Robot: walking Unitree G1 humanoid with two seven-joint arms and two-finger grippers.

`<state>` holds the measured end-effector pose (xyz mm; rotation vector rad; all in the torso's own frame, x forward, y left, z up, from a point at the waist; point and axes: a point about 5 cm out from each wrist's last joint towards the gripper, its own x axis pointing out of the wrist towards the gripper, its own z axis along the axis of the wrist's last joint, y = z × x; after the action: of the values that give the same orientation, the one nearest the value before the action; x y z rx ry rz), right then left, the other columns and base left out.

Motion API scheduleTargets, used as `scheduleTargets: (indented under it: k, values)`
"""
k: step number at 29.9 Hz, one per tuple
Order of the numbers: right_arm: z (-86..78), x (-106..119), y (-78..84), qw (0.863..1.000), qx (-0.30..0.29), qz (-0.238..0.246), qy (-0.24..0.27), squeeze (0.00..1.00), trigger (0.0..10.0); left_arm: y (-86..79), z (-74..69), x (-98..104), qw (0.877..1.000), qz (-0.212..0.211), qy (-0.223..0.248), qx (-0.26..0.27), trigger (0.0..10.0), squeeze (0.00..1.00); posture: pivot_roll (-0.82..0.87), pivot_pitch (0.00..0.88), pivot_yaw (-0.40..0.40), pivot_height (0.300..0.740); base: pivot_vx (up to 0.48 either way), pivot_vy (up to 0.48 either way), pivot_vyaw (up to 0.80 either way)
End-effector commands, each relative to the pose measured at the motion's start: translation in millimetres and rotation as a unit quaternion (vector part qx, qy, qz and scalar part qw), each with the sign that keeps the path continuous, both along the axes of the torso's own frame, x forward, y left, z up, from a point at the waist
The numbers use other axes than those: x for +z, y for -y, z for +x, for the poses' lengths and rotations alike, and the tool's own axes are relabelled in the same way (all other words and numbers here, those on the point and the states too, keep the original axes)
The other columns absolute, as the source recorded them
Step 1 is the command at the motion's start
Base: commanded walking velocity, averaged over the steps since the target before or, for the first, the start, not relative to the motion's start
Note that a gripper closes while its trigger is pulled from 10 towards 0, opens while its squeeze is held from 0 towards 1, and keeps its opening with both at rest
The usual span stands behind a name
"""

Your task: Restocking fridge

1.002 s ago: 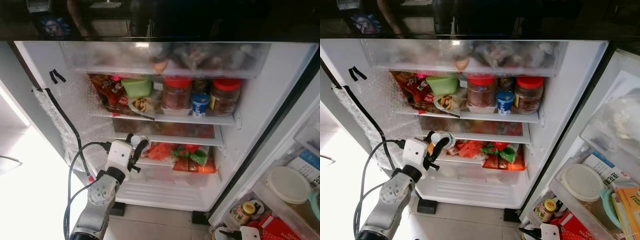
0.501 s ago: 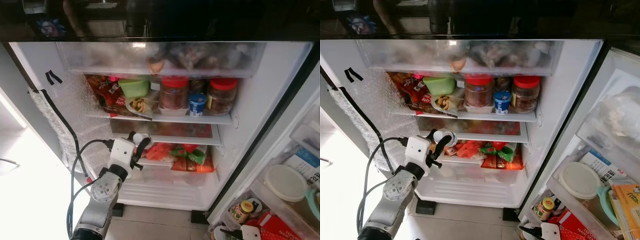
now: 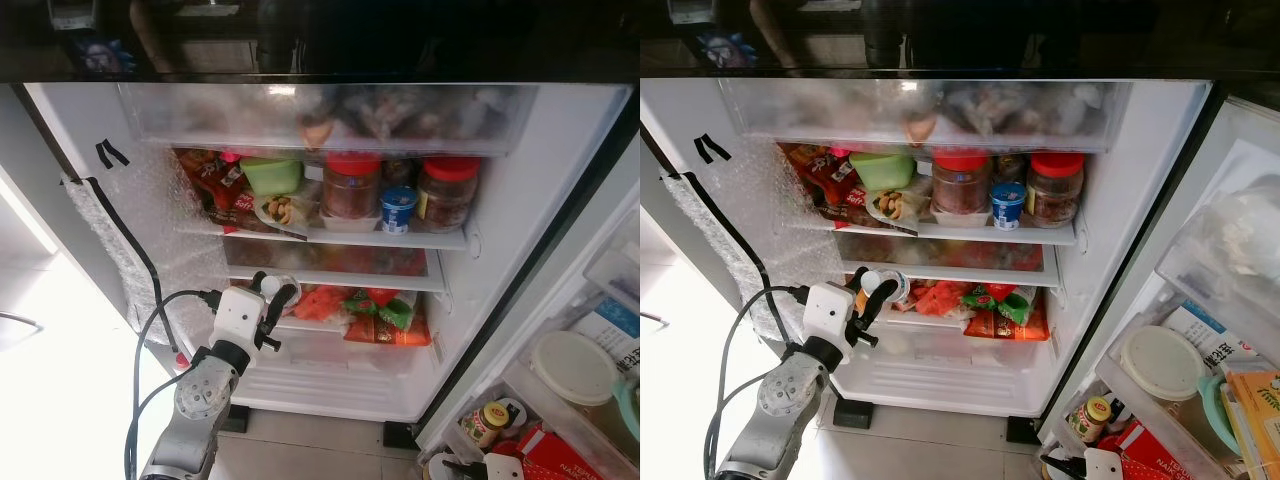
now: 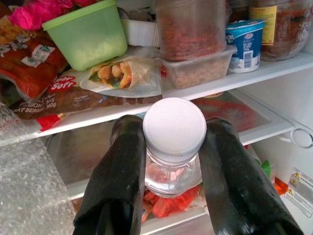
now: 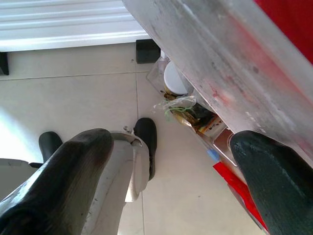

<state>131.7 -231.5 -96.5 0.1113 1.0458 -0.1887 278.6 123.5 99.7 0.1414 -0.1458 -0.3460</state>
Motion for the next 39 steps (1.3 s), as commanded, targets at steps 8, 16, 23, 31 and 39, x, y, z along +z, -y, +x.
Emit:
scheduleTargets:
  k: [8, 16, 23, 31, 39]
  values:
    - [-1.7, 2.8, 11.4, 1.000, -0.009, -0.020, 0.011, 0.00, 10.0, 1.7, 4.5, 6.8, 1.000, 0.003, 0.010, 0.002, 10.0, 0.00, -0.09, 0.010, 0.024, 0.740, 0.000, 0.000, 0.00]
    - [-7.0, 1.3, 12.1, 1.000, 0.005, -0.022, 0.001, 0.00, 10.0, 2.0, -3.3, 5.2, 1.000, 0.001, 0.007, 0.004, 10.0, 0.00, -0.06, 0.012, 0.013, 0.740, 0.000, 0.000, 0.00]
    - [-8.7, 1.1, 12.4, 1.000, 0.004, -0.020, 0.004, 0.00, 10.0, 1.0, -6.4, 4.0, 1.000, 0.001, 0.003, 0.007, 10.0, 0.00, -0.06, 0.036, 0.012, 0.736, 0.000, 0.000, 0.00]
    - [-8.9, 1.3, 13.3, 1.000, 0.012, -0.024, 0.001, 0.00, 10.0, 6.0, -4.7, 4.4, 1.000, -0.002, 0.002, 0.004, 10.0, 0.00, -0.07, 0.052, 0.009, 0.691, 0.000, 0.000, 0.00]
    - [-8.8, 1.7, 14.2, 1.000, 0.016, -0.025, 0.003, 0.00, 10.0, 9.7, -4.9, 5.8, 1.000, -0.001, 0.002, 0.000, 10.0, 0.00, -0.07, 0.061, 0.002, 0.681, 0.000, 0.000, 0.00]
